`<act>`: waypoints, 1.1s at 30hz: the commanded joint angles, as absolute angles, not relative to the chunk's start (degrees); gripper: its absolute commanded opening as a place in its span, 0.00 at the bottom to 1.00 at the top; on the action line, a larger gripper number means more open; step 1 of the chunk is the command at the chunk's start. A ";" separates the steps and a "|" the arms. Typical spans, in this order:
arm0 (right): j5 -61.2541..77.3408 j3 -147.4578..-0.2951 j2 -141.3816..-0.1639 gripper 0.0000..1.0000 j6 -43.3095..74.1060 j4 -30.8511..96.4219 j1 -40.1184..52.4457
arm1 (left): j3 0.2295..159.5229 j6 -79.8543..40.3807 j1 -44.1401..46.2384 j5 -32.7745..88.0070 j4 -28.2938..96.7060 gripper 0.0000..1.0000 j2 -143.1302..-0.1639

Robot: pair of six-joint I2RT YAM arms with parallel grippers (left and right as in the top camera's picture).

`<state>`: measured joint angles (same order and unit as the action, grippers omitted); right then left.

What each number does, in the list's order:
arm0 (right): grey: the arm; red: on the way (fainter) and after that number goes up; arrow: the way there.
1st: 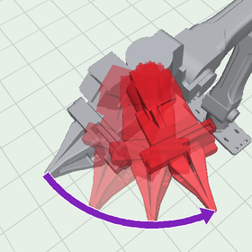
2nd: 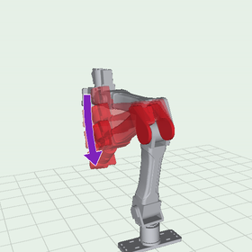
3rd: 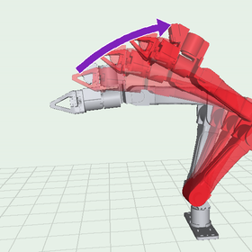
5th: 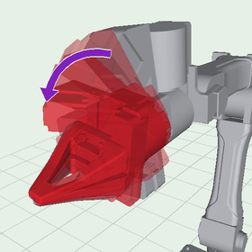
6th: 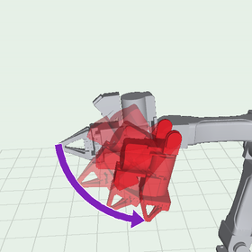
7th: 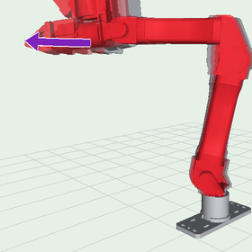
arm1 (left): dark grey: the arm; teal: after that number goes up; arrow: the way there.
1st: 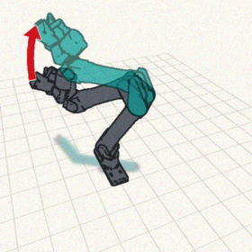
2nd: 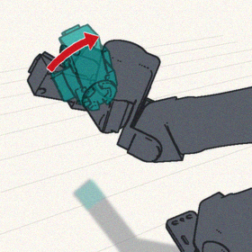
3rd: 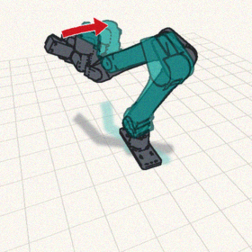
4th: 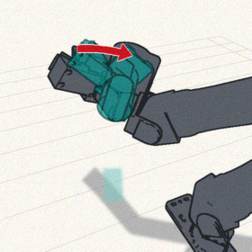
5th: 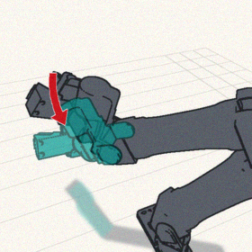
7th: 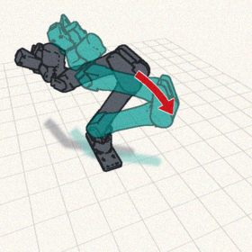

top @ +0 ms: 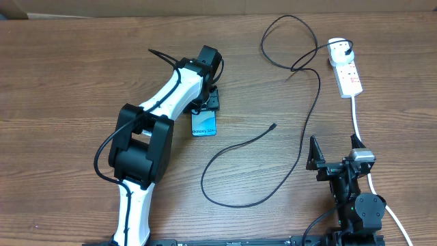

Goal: Plug charger to phone and switch on socket
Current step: 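Lift the phone with the left gripper and adjust the grip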

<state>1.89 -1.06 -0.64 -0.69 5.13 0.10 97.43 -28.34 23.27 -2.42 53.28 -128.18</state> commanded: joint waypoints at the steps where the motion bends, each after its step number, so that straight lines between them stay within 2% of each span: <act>1: 1.39 -0.47 -0.16 1.00 -0.91 4.82 0.36 | 98.30 -28.27 23.27 -1.43 55.79 0.51 -131.50; 13: 1.37 -0.47 -0.16 1.00 -0.91 4.82 0.36 | 102.91 -28.29 23.24 -1.41 61.47 0.52 -131.48; 33: 1.37 -0.47 -0.16 1.00 -0.91 4.82 0.36 | 103.04 -28.27 21.69 2.50 62.61 0.51 -131.46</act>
<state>1.93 -1.06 -0.62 -0.67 5.13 0.10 101.86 -28.32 22.61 0.75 62.04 -130.41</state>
